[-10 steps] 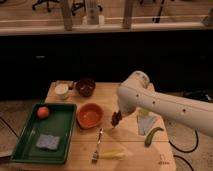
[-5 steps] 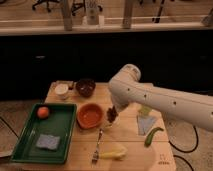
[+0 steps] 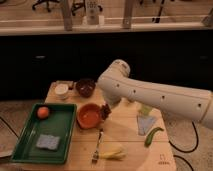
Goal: Place grapes in red bowl
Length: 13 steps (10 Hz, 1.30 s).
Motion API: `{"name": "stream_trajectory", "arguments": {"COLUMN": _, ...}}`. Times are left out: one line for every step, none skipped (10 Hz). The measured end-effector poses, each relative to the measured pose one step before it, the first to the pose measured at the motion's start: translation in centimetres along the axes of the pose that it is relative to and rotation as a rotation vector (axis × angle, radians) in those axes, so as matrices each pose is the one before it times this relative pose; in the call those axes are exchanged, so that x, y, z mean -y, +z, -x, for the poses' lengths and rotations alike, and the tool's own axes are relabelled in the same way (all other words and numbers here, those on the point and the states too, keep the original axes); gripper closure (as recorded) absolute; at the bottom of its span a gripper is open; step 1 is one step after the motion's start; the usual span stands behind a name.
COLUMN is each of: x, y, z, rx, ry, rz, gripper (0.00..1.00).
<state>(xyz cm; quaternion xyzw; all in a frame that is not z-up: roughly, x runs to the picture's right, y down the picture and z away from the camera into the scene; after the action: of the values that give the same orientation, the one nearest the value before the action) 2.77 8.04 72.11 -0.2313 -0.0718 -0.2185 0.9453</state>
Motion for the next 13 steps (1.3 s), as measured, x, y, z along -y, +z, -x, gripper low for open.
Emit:
{"name": "stream_trajectory", "arguments": {"x": 0.268, "y": 0.047, "z": 0.345, "rx": 0.00024, "ry": -0.01011, "rz": 0.00075, "gripper": 1.00}}
{"name": "stream_trajectory", "arguments": {"x": 0.392, "y": 0.092, "z": 0.510, "rx": 0.00016, "ry": -0.01610, "rz": -0.00018, "gripper": 1.00}}
{"name": "stream_trajectory", "arguments": {"x": 0.335, "y": 0.131, "z": 0.458, "rx": 0.00078, "ry": -0.01610, "rz": -0.00087, "gripper": 1.00}}
{"name": "stream_trajectory", "arguments": {"x": 0.364, "y": 0.168, "z": 0.519, "rx": -0.00056, "ry": -0.01610, "rz": -0.00019, "gripper": 1.00}}
{"name": "stream_trajectory", "arguments": {"x": 0.653, "y": 0.211, "z": 1.065, "rx": 0.00494, "ry": -0.02831, "rz": -0.00181, "gripper": 1.00}}
{"name": "stream_trajectory", "arguments": {"x": 0.147, "y": 0.156, "z": 0.211, "rx": -0.00027, "ry": -0.01288, "rz": 0.00091, "gripper": 1.00}}
{"name": "stream_trajectory", "arguments": {"x": 0.112, "y": 0.259, "z": 0.294, "rx": 0.00114, "ry": -0.01268, "rz": 0.00296, "gripper": 1.00}}
{"name": "stream_trajectory", "arguments": {"x": 0.315, "y": 0.240, "z": 0.492, "rx": 0.00509, "ry": -0.01689, "rz": -0.00274, "gripper": 1.00}}
{"name": "stream_trajectory", "arguments": {"x": 0.159, "y": 0.230, "z": 0.207, "rx": 0.00802, "ry": -0.01899, "rz": -0.00413, "gripper": 1.00}}
{"name": "stream_trajectory", "arguments": {"x": 0.227, "y": 0.132, "z": 0.199, "rx": 0.00098, "ry": -0.01188, "rz": -0.00101, "gripper": 1.00}}
{"name": "stream_trajectory", "arguments": {"x": 0.380, "y": 0.140, "z": 0.639, "rx": 0.00620, "ry": -0.01341, "rz": -0.00064, "gripper": 1.00}}
{"name": "stream_trajectory", "arguments": {"x": 0.399, "y": 0.265, "z": 0.327, "rx": 0.00180, "ry": -0.02084, "rz": -0.00492, "gripper": 1.00}}
{"name": "stream_trajectory", "arguments": {"x": 0.132, "y": 0.259, "z": 0.224, "rx": 0.00623, "ry": -0.01030, "rz": -0.00047, "gripper": 1.00}}
